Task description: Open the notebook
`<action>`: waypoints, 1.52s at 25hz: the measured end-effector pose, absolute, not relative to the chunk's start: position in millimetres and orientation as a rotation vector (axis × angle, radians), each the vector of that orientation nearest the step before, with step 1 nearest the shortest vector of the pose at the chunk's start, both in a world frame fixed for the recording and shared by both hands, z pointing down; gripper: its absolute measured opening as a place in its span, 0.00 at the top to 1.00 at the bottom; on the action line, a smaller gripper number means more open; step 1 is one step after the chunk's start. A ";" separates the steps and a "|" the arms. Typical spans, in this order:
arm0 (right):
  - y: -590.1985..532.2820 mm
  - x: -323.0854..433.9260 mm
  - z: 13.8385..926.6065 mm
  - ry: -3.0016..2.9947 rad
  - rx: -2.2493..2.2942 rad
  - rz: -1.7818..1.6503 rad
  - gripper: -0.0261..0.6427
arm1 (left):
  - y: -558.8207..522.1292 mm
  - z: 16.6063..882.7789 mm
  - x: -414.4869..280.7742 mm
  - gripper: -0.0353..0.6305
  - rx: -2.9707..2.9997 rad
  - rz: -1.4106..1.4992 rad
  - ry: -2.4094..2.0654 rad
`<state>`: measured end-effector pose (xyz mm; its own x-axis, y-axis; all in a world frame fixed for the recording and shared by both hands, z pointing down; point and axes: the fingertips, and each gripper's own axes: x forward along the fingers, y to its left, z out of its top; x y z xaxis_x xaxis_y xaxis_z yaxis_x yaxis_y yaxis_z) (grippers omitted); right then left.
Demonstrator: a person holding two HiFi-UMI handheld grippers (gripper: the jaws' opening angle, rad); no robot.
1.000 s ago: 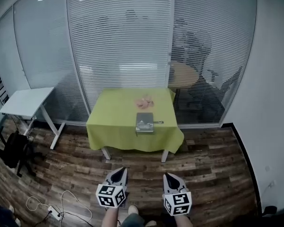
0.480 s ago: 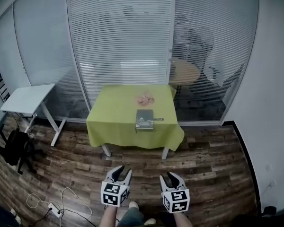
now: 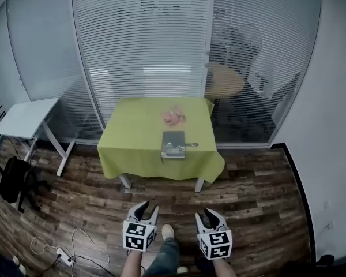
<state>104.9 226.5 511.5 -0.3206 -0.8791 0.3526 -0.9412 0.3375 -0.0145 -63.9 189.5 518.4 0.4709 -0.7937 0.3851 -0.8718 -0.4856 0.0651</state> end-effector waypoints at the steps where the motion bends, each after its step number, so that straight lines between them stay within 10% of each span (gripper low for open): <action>1: 215.3 107.1 515.5 -2.315 1.627 0.322 0.76 | 177.0 522.9 -61.4 0.74 2.463 0.450 -1.422; 38: -91.1 126.1 598.9 -2.115 1.495 0.472 0.77 | -140.7 659.6 11.9 0.74 2.629 1.114 -1.011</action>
